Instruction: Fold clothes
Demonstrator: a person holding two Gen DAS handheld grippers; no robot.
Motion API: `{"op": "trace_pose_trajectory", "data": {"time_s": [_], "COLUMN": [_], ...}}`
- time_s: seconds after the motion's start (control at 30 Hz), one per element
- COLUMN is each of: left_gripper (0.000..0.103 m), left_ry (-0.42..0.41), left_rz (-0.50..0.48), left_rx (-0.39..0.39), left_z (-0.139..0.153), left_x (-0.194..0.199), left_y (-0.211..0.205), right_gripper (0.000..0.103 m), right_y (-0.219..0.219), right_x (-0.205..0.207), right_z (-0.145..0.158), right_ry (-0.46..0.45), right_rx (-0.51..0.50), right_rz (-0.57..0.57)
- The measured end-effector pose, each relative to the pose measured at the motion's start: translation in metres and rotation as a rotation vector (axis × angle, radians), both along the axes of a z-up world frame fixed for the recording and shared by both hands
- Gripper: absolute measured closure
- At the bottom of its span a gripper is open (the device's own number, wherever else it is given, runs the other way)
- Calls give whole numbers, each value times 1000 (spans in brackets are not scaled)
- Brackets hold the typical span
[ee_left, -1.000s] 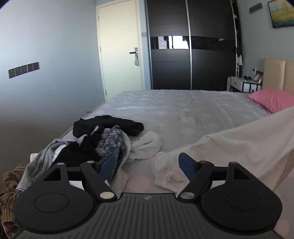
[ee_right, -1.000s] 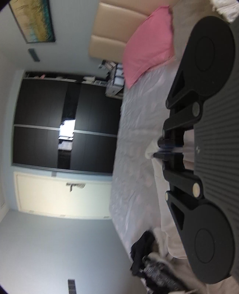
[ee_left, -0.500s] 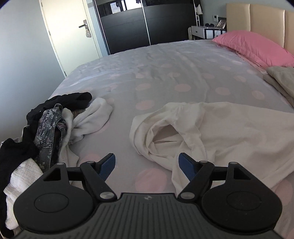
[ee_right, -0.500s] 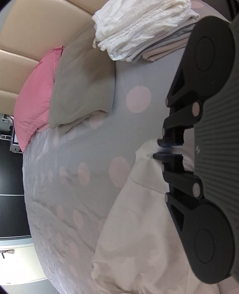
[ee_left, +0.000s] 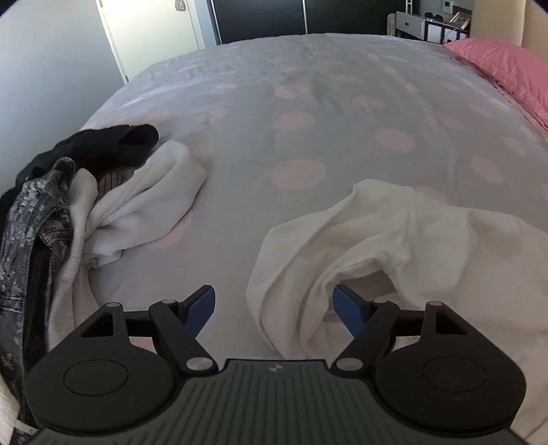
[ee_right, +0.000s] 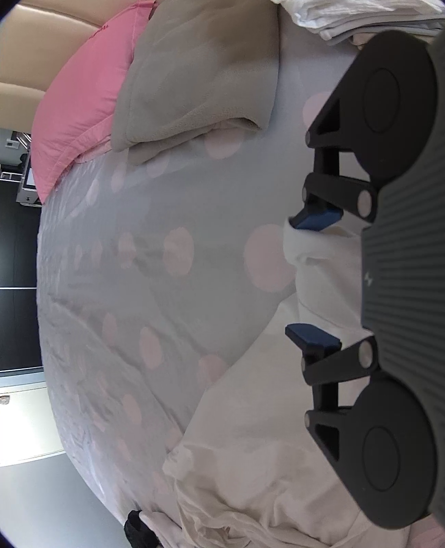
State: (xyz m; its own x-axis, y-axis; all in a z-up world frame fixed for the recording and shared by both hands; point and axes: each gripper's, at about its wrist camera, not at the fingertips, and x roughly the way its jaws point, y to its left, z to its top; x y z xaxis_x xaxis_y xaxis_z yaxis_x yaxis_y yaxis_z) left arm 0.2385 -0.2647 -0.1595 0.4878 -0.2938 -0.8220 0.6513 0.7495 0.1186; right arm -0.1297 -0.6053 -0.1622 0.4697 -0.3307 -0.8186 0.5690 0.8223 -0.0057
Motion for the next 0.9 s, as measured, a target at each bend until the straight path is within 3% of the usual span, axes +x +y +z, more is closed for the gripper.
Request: {"op": "trace_pose_trajectory", "data": {"time_s": [0.1, 0.2, 0.27, 0.3, 0.33, 0.37, 0.4, 0.53, 0.63, 0.9], "left_gripper": [28, 46, 76, 85, 93, 95, 96, 97, 97, 97], "left_ry": [39, 67, 100, 107, 110, 99, 82, 25, -68, -283], "left_rz": [13, 5, -24, -31, -37, -45, -56, -59, -65, -33], "left_rx": [13, 27, 11, 12, 14, 12, 0, -62, -110, -387], "left_z": [-21, -35, -34, -30, -26, -19, -10, 38, 86, 229], "left_x": [14, 20, 19, 17, 16, 14, 13, 10, 5, -19], "left_y": [-10, -19, -20, -19, -19, -18, -15, -5, 2, 49], "right_gripper": [34, 37, 59, 64, 76, 82, 83, 85, 86, 87], "right_y": [-15, -19, -18, -16, -13, -11, -8, 3, 9, 26], "right_x": [14, 11, 5, 4, 3, 3, 3, 3, 4, -28], "right_z": [-27, -51, -58, -58, -53, -49, -44, -1, 41, 173], "right_ry": [90, 138, 127, 133, 128, 123, 118, 29, -52, -339], "right_rx": [66, 147, 191, 183, 170, 156, 142, 24, -90, -404], "right_rz": [2, -32, -49, -49, -46, -43, -40, -47, -44, -149]}}
